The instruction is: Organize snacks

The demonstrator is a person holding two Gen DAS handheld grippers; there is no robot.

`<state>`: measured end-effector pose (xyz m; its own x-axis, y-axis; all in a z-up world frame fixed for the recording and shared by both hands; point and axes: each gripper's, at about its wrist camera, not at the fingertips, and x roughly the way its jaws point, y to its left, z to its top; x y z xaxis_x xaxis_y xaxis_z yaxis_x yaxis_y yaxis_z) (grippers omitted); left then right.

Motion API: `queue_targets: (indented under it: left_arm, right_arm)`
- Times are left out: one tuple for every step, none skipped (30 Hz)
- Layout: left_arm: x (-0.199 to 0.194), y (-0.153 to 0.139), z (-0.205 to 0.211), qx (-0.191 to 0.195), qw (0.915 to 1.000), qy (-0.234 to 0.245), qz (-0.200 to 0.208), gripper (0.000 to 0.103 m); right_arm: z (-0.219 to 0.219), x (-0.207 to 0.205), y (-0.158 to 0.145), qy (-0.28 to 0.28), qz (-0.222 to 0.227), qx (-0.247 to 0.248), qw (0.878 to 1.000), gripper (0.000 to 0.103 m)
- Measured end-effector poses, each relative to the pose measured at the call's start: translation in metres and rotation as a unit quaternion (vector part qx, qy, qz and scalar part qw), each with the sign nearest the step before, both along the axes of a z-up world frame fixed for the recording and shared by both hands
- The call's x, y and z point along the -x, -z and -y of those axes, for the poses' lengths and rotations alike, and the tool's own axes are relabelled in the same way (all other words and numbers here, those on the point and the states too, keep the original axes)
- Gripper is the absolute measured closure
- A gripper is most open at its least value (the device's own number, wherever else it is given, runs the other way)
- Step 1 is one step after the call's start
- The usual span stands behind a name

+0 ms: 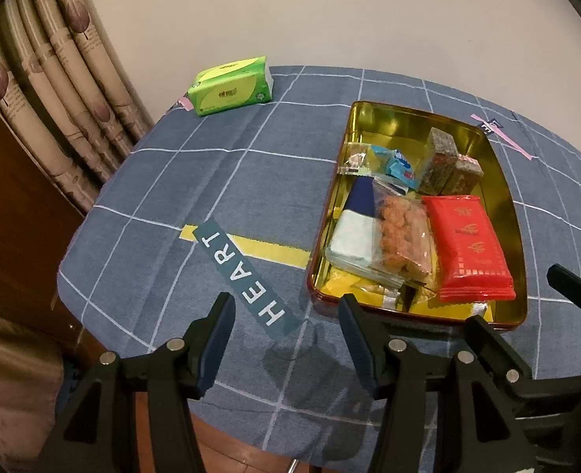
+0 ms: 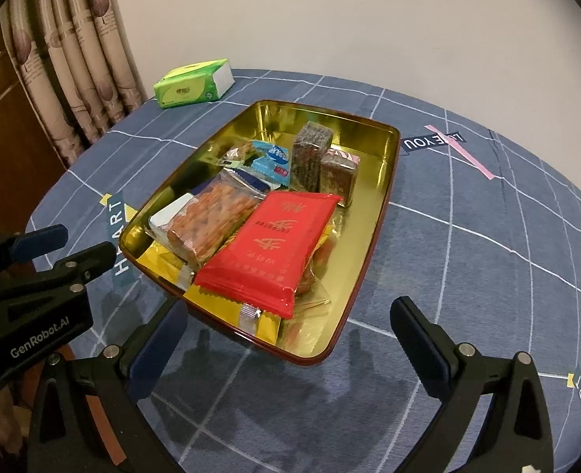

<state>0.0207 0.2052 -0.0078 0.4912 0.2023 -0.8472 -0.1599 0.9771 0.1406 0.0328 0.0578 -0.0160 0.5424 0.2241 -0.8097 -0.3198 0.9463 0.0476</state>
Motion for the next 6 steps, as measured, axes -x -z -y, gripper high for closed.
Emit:
queue_targets:
  left_arm:
    - [0.0000,0.0001,-0.0001,0.001,1.0000,-0.001,0.001,0.047]
    - [-0.0003,0.0003,-0.0002,0.003,1.0000,0.000,0.001,0.047]
    - [-0.0002,0.0002,-0.0002,0.002,1.0000,-0.001,0.001,0.047]
    - [-0.0003,0.0001,0.0003,0.000,1.0000,-0.001,0.002,0.047]
    - [-0.0008,0.0004,0.0008,-0.001,1.0000,-0.001,0.001,0.047]
    - [-0.0007,0.0004,0.0012,-0.003,1.0000,-0.002,0.002,0.047]
  right_arm:
    - [0.0002,0.0003,-0.0001,0.000,0.001,0.000,1.000,0.002]
    - [0.0003,0.0003,-0.0003,0.001,0.000,-0.001,1.000,0.002]
    - [0.0002,0.0005,-0.0008,0.001,0.001,-0.002,1.000,0.002]
    - [0.0001,0.0005,-0.0014,0.001,0.002,-0.001,1.000,0.002]
    - [0.0000,0.0005,-0.0019,0.001,0.002,-0.001,1.000,0.002]
    - [0.0000,0.0006,-0.0023,0.001,0.003,0.000,1.000,0.002]
